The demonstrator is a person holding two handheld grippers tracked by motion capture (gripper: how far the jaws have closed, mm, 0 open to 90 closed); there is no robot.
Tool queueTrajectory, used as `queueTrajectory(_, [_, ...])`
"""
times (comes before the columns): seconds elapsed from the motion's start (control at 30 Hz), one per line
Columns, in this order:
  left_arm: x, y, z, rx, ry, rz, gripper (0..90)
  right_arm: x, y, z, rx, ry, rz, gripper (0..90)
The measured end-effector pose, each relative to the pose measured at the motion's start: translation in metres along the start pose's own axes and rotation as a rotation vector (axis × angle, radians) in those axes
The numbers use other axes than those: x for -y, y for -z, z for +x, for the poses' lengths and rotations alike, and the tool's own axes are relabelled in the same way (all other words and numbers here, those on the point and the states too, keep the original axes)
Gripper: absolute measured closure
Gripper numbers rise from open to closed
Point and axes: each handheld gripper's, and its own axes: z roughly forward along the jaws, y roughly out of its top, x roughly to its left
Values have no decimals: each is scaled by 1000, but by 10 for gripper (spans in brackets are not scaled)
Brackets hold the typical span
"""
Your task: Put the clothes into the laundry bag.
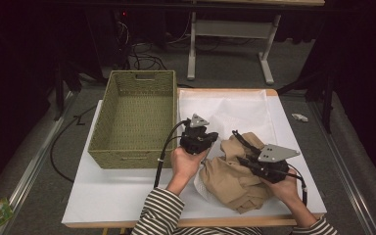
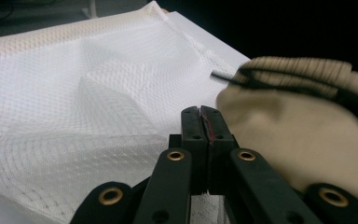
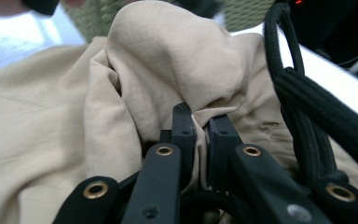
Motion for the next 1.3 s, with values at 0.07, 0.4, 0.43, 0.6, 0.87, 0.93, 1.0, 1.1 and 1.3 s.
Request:
queueTrajectory(0.07, [-1,0,-1,3,-5,-1,893,0,-6,3,-15,14,15,849])
queueTrajectory(0.4, [-4,8,-13,54,-33,-43,895,-7,-54,7,-32,38,179,849])
queueTrajectory(0.43, [-4,10,-15,64,-37,-46,896,-7,-58,5,-21,28,200,849])
queueTrajectory(0.6, [-5,10,-22,35,-86,-34,896,-11,-78,-11,72,-9,239,849])
queueTrajectory(0.87, [0,7,-11,-4,-77,-12,895,-11,-77,-17,42,-76,213,679])
queueTrajectory(0.93, [0,9,-10,-13,-81,-11,894,-11,-64,-17,37,-87,190,626])
queueTrajectory(1.0, [0,10,-8,-14,-77,-11,894,-10,-52,-18,42,-93,173,590])
queueTrajectory(1.1, [1,10,-8,-16,-72,-15,895,-10,-32,-24,63,-109,127,548])
queueTrajectory(1.3, [3,10,-5,-14,-61,-16,895,-4,-9,-46,156,-193,78,414])
